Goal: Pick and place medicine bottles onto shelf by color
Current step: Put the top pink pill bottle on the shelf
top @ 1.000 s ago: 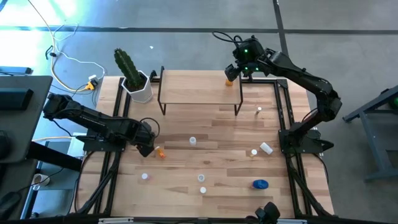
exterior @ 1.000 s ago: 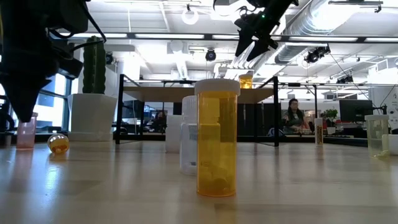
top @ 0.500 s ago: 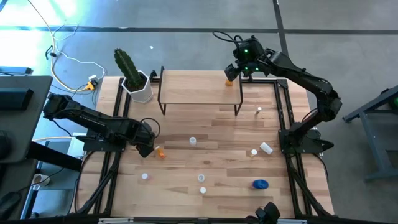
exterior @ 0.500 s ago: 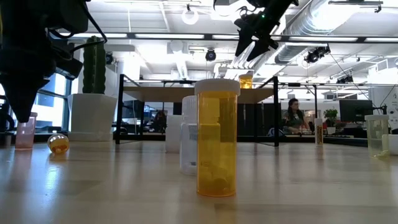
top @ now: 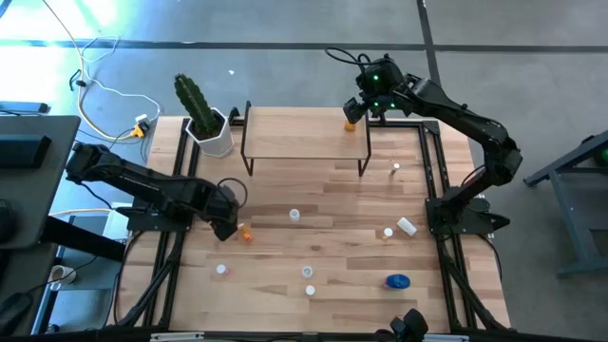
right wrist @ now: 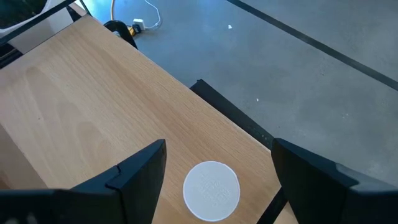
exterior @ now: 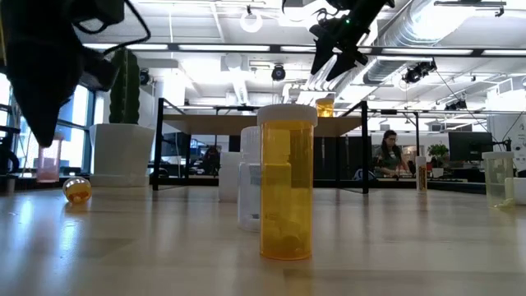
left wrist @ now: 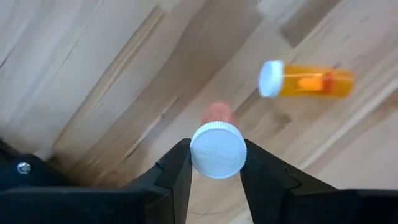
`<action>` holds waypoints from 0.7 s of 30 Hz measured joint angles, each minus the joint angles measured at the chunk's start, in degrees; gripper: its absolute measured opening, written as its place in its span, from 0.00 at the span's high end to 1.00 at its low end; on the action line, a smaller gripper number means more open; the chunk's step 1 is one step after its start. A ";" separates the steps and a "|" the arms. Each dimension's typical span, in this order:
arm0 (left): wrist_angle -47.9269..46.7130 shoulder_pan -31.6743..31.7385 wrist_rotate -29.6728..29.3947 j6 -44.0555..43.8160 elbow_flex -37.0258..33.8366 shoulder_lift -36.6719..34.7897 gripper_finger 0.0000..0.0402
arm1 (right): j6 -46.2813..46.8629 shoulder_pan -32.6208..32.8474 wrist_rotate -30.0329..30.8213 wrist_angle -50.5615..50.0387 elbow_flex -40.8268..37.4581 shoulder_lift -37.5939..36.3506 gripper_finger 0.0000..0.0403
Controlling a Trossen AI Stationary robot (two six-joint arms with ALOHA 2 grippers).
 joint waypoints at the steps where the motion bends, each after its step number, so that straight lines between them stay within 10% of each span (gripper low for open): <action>1: -0.07 0.00 0.00 0.39 0.73 0.00 0.73 | 0.00 0.00 0.00 -0.02 -0.02 0.00 0.30; 21: -0.42 9.98 0.02 22.20 19.87 0.00 0.73 | 1.49 0.00 0.02 -0.02 -0.02 0.00 0.30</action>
